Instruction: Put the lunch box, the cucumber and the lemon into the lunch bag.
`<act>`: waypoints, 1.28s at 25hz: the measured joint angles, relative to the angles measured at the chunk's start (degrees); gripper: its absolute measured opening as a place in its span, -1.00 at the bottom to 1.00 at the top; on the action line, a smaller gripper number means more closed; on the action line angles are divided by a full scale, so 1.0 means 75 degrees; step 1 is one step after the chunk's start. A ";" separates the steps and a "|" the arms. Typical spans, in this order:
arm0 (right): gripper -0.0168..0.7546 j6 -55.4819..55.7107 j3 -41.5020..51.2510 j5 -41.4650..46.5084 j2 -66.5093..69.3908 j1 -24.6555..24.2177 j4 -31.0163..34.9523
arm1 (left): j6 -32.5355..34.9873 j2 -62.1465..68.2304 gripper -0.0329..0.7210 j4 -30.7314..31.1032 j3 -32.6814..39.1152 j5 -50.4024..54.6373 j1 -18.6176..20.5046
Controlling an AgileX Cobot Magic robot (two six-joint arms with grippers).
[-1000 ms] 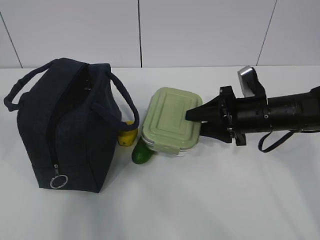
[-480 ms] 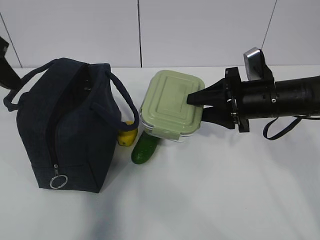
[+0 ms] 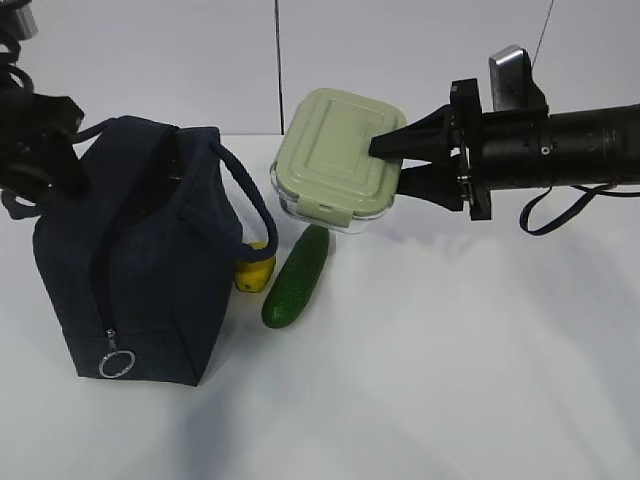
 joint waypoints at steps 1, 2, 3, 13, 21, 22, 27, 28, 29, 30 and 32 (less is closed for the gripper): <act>-0.01 0.0035 -0.0073 0.0000 0.0000 0.0029 0.0000 | 0.0017 0.0117 -0.01 -0.0031 0.0000 0.0000 0.0000; -0.01 0.0071 -0.0136 0.0000 0.0000 0.0067 0.0000 | 0.0070 0.0257 -0.01 -0.0083 -0.0011 -0.0016 0.0000; -0.01 0.0088 -0.0207 0.0000 0.0000 0.0121 0.0000 | 0.0167 0.0360 -0.01 -0.0163 -0.0011 -0.0014 0.0000; -0.01 0.0420 -0.0824 0.0084 0.0000 0.0851 0.0000 | 0.0809 0.0672 -0.86 -0.0796 -0.0242 -0.0075 0.0000; -0.01 0.0739 -0.1302 0.0114 0.0000 0.0886 0.0000 | 0.0923 0.0672 -0.89 -0.1136 -0.1132 0.0621 0.0000; -0.01 0.0757 -0.1364 0.0114 0.0000 0.0902 0.0000 | 0.0937 0.0672 -0.89 -0.1255 -0.1213 0.0640 0.0000; -0.01 0.0773 -0.1454 0.0124 0.0000 0.1066 0.0000 | 0.1167 0.0672 -0.89 -0.1750 -0.1338 0.0771 0.0000; -0.01 0.0777 -0.1454 0.0131 0.0015 0.1111 0.0000 | 0.1243 0.0672 -0.89 -0.1813 -0.1338 0.0789 0.0000; -0.01 0.0777 -0.1454 0.0142 0.0029 0.1184 0.0000 | 0.1341 0.0672 -0.89 -0.1909 -0.1338 0.0803 0.0000; -0.01 0.0777 -0.1454 0.0142 0.0027 0.1257 0.0000 | 0.1434 0.0672 -0.89 -0.2010 -0.1338 0.0802 0.0000; -0.01 0.0790 -0.1454 0.0142 0.0027 0.1380 0.0000 | 0.1600 0.0672 -0.89 -0.2142 -0.1343 0.0802 0.0000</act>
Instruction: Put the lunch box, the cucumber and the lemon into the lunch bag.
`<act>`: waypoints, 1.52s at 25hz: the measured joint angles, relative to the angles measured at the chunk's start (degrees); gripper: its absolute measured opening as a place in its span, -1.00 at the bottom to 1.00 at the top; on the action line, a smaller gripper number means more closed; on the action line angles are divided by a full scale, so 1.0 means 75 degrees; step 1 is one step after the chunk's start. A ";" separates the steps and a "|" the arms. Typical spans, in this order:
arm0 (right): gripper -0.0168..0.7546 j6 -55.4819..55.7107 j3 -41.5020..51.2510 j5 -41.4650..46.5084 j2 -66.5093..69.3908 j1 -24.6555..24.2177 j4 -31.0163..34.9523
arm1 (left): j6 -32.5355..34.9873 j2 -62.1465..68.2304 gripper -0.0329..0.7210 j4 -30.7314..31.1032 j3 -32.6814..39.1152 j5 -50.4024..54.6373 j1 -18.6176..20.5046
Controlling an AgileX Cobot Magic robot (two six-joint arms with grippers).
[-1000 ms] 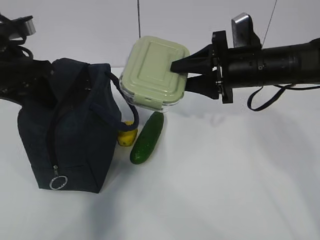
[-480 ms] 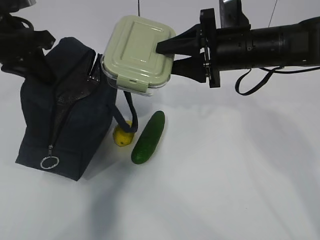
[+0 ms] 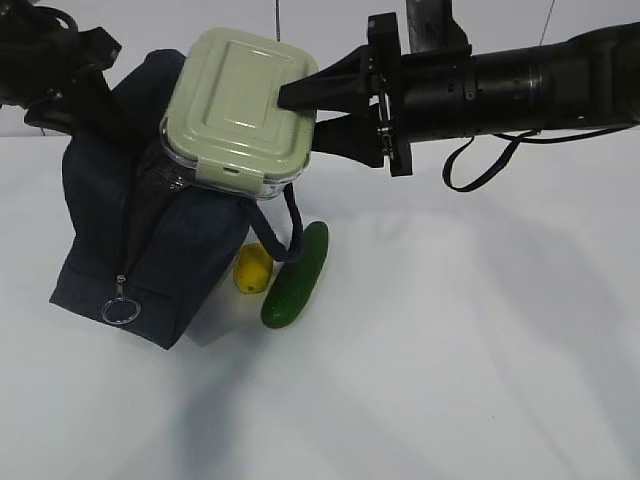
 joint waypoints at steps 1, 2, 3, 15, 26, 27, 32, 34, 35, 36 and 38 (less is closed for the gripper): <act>-0.01 0.0000 0.0000 0.0023 0.0000 0.0059 0.0000 | 0.0057 0.0000 -0.89 -0.0054 0.0000 0.0000 0.0000; -0.01 0.0000 0.0000 0.0020 0.0000 0.0092 -0.0017 | 0.0108 0.0000 -0.89 -0.0116 -0.0012 0.0000 0.0000; -0.01 0.0000 0.0000 0.0020 0.0000 0.0097 -0.0057 | 0.0164 0.0000 -0.89 -0.0172 -0.0012 0.0000 0.0000; -0.01 0.0030 -0.0013 -0.0474 0.0826 0.0126 -0.0269 | 0.0724 0.0000 -0.89 -0.1203 -0.0012 0.0082 0.0000; -0.01 0.0030 -0.0589 -0.0993 0.0954 0.0467 0.0221 | 0.0995 0.0131 -0.89 -0.2277 -0.0012 0.0074 -0.0038; -0.01 0.0030 -0.0633 -0.1096 0.0954 0.0490 0.0221 | 0.1026 0.0131 -0.89 -0.2327 -0.0012 -0.0011 -0.0038; -0.01 0.0030 -0.0712 -0.1692 0.0954 0.0726 0.0241 | 0.1080 0.0150 -0.90 -0.2753 -0.0012 -0.0212 -0.0038; -0.01 0.0016 -0.0712 -0.1970 0.0954 0.0833 0.0241 | 0.1083 0.0201 -0.90 -0.2788 -0.0012 -0.0338 -0.0038; -0.01 -0.0018 -0.0712 -0.2084 0.0954 0.0865 0.0241 | 0.1083 0.0217 -0.90 -0.2788 -0.0012 -0.0460 -0.0038; -0.01 -0.0051 -0.0712 -0.2173 0.0954 0.0904 0.0263 | 0.1083 0.0234 -0.90 -0.2788 -0.0012 -0.0555 -0.0038; -0.01 -0.0069 -0.0712 -0.2379 0.0957 0.0954 0.0293 | 0.1097 0.0252 -0.90 -0.2806 -0.0012 -0.0709 -0.0047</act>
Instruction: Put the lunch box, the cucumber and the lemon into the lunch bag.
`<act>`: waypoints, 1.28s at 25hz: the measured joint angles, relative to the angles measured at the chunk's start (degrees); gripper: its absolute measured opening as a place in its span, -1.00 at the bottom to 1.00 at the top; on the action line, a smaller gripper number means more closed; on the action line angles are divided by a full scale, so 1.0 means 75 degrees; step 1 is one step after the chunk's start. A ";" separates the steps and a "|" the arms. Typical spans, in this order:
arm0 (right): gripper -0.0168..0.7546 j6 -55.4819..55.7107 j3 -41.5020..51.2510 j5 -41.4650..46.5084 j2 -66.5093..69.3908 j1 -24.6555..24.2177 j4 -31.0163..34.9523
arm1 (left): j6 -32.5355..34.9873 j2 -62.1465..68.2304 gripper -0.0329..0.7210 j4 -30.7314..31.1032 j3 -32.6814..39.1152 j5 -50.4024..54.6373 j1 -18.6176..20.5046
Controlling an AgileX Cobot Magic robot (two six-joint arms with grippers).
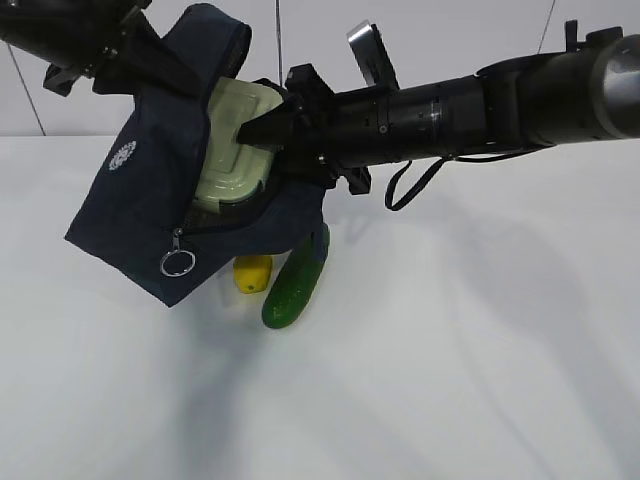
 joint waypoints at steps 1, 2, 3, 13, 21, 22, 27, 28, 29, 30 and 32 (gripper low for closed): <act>-0.01 -0.0015 0.0000 -0.0073 0.0000 0.0027 0.0044 | 0.0000 0.0000 -0.90 -0.0012 0.0000 -0.0034 0.0000; -0.01 -0.0030 0.0000 -0.0176 0.0000 0.0071 0.0094 | 0.0000 0.0000 -0.90 -0.0031 0.0000 -0.0053 0.0000; -0.01 -0.0044 0.0000 -0.0273 0.0013 0.0109 0.0136 | 0.0000 0.0013 -0.90 -0.0031 0.0000 -0.0056 0.0000; -0.01 -0.0099 -0.0634 -0.0349 0.0847 0.0563 0.0427 | 0.0000 0.0306 -0.90 -0.0091 0.0000 -0.0087 0.0000; -0.01 -0.0111 -0.0688 -0.0294 0.1354 0.0602 0.0632 | 0.0000 0.0615 -0.90 -0.0091 0.0000 -0.0121 0.0000; -0.01 -0.0111 -0.0688 -0.0294 0.1373 0.0602 0.0632 | 0.0000 0.0630 -0.90 -0.0091 0.0000 -0.0137 0.0000; -0.01 -0.0111 -0.0743 -0.0275 0.1373 0.0610 0.0632 | 0.0000 0.0661 -0.90 -0.0098 0.0000 -0.0241 0.0000; 0.00 -0.0111 -0.0743 -0.0275 0.1373 0.0610 0.0632 | 0.0000 0.0678 -0.90 -0.0110 0.0000 -0.0254 0.0000; 0.01 -0.0111 -0.0743 -0.0275 0.1373 0.0610 0.0632 | 0.0000 0.0690 -0.90 -0.0110 0.0000 -0.0254 0.0000; 0.03 -0.0111 -0.0743 -0.0275 0.1373 0.0610 0.0632 | 0.0000 0.0694 -0.90 -0.0110 0.0000 -0.0254 0.0000; 0.07 -0.0111 -0.0743 -0.0291 0.1373 0.0610 0.0636 | 0.0000 0.0694 -0.90 -0.0116 0.0000 -0.0271 0.0000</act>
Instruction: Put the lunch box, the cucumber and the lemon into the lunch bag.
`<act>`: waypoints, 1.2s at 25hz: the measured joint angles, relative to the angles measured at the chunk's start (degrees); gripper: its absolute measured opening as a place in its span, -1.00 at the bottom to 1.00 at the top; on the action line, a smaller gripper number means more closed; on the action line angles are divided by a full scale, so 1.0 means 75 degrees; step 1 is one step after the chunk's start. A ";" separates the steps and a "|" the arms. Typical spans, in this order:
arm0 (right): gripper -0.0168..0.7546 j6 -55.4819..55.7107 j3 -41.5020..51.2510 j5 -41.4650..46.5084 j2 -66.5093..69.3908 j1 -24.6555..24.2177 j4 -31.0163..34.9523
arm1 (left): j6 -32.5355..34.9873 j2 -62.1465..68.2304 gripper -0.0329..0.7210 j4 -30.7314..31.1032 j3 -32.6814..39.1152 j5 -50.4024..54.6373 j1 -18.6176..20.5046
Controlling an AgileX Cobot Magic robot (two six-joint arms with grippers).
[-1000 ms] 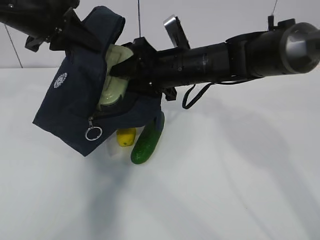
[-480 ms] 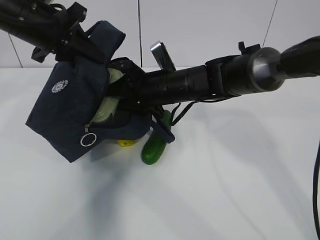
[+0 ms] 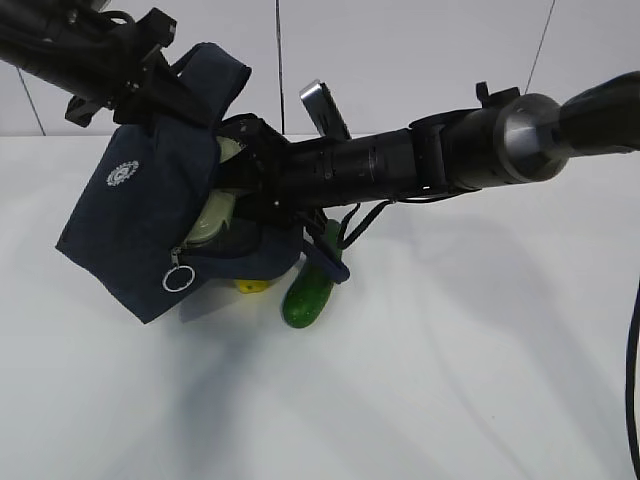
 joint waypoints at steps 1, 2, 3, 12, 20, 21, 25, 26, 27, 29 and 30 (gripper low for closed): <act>0.08 0.0000 0.0000 0.0000 0.0000 0.0000 0.0030 | 0.0000 0.0000 -0.90 -0.0026 0.0000 0.0000 0.0000; 0.08 0.0000 -0.0016 0.0000 0.0000 0.0000 0.0070 | 0.0000 0.0000 -0.90 -0.0030 0.0000 -0.0014 0.0000; 0.08 0.0000 -0.0016 0.0015 0.0000 0.0000 0.0111 | 0.0000 0.0000 -0.90 -0.0030 0.0000 -0.0014 0.0000; 0.08 0.0000 -0.0047 0.0164 0.0000 0.0000 0.0192 | -0.0015 0.0097 -0.90 0.0110 0.0000 -0.0072 0.0034; 0.09 -0.0257 -0.0047 0.0605 0.0000 0.0000 0.0054 | -0.0098 0.0097 -0.90 0.0196 0.0000 0.0091 0.0361; 0.09 -0.0288 -0.0047 0.0696 0.0000 -0.0016 -0.0051 | -0.0098 0.0097 -0.90 0.0200 0.0000 0.0148 0.0414; 0.09 -0.0200 -0.0047 0.0699 -0.0098 -0.0064 -0.0943 | -0.0120 0.0097 -0.90 0.0168 0.0000 0.0517 0.0649; 0.09 -0.0099 -0.0047 0.0628 -0.0190 -0.0079 -0.1221 | -0.0155 0.0097 -0.90 0.0150 0.0000 0.0582 0.0709; 0.09 0.0004 -0.0047 0.0549 -0.0291 -0.0079 -0.1517 | -0.0192 0.0097 -0.90 0.0149 0.0000 0.0634 0.0755; 0.09 0.0321 -0.0047 0.0459 -0.0499 -0.0090 -0.2080 | -0.0243 0.0097 -0.90 0.0149 0.0000 0.0721 0.0927; 0.09 0.0461 -0.0047 0.0433 -0.0606 -0.0090 -0.2378 | -0.0258 0.0097 -0.90 0.0149 0.0000 0.0777 0.0992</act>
